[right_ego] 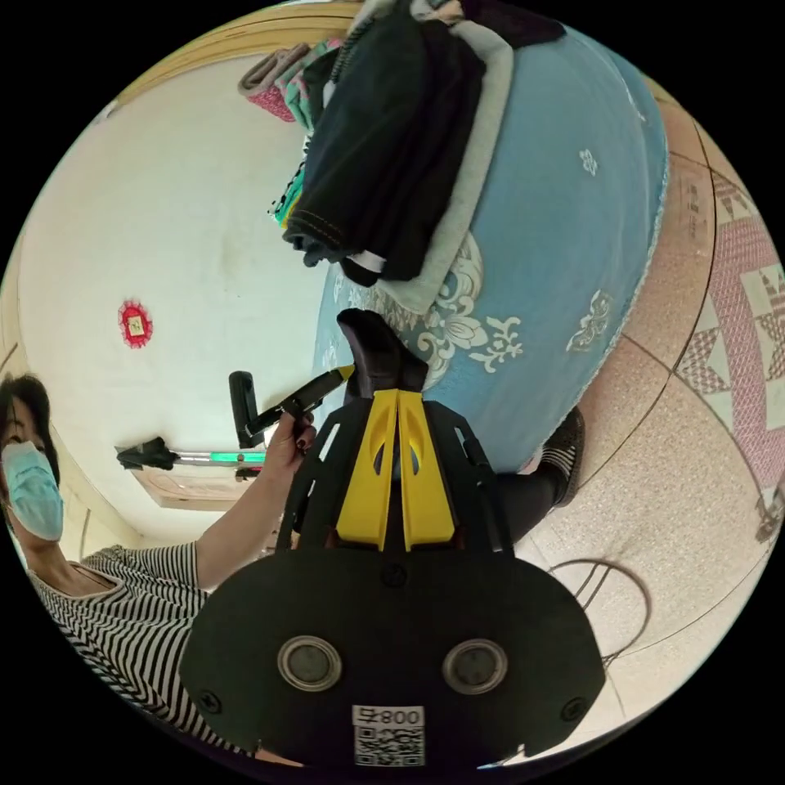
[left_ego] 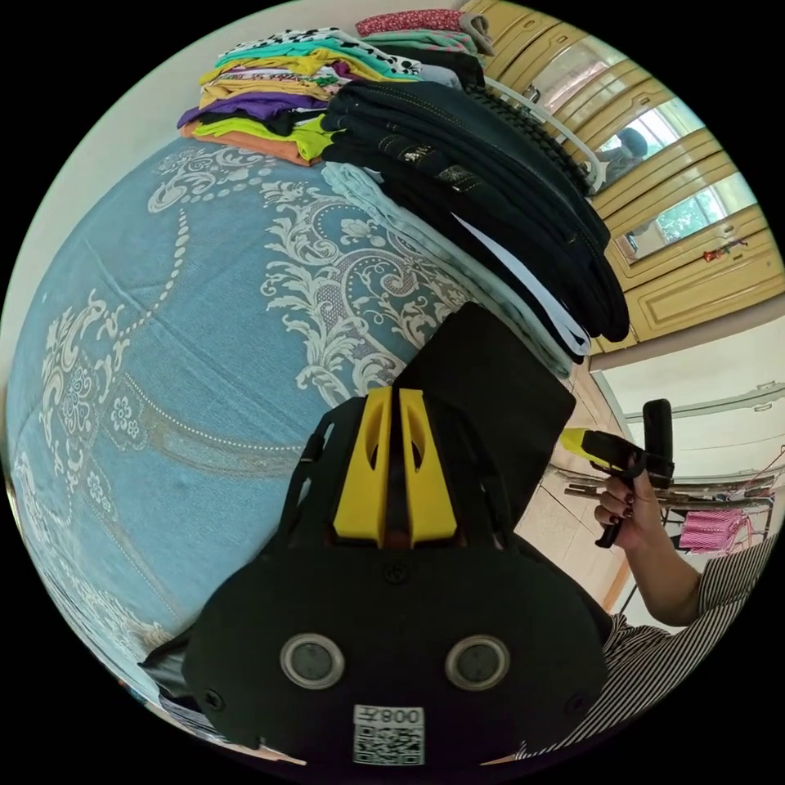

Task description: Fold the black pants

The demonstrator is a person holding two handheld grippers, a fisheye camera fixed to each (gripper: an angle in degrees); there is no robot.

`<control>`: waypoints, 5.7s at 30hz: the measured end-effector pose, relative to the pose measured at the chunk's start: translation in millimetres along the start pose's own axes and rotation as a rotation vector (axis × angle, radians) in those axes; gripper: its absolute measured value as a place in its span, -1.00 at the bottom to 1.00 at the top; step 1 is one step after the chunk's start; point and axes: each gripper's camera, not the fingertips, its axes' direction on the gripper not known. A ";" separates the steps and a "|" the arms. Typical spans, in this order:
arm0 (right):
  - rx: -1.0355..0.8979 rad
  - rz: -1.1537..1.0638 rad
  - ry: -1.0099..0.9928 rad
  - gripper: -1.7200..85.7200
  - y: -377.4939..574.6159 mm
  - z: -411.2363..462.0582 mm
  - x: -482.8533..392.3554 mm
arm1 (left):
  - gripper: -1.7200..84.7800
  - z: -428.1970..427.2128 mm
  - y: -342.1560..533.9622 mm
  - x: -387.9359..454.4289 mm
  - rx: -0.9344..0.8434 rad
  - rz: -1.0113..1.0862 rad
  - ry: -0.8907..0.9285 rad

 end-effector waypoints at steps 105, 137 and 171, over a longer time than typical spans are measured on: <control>-1.118 -1.169 0.187 -0.96 325.7 892.4 -553.9 | -0.95 522.2 1270.0 -302.7 0.637 -1.177 -0.253; -0.994 -1.133 0.191 -0.96 355.7 863.6 -530.9 | -0.96 510.3 1108.9 -280.0 0.448 -0.893 -0.226; -1.046 -1.079 0.229 -0.93 302.6 859.3 -526.3 | -0.96 309.9 972.4 -328.2 0.376 -0.739 -0.254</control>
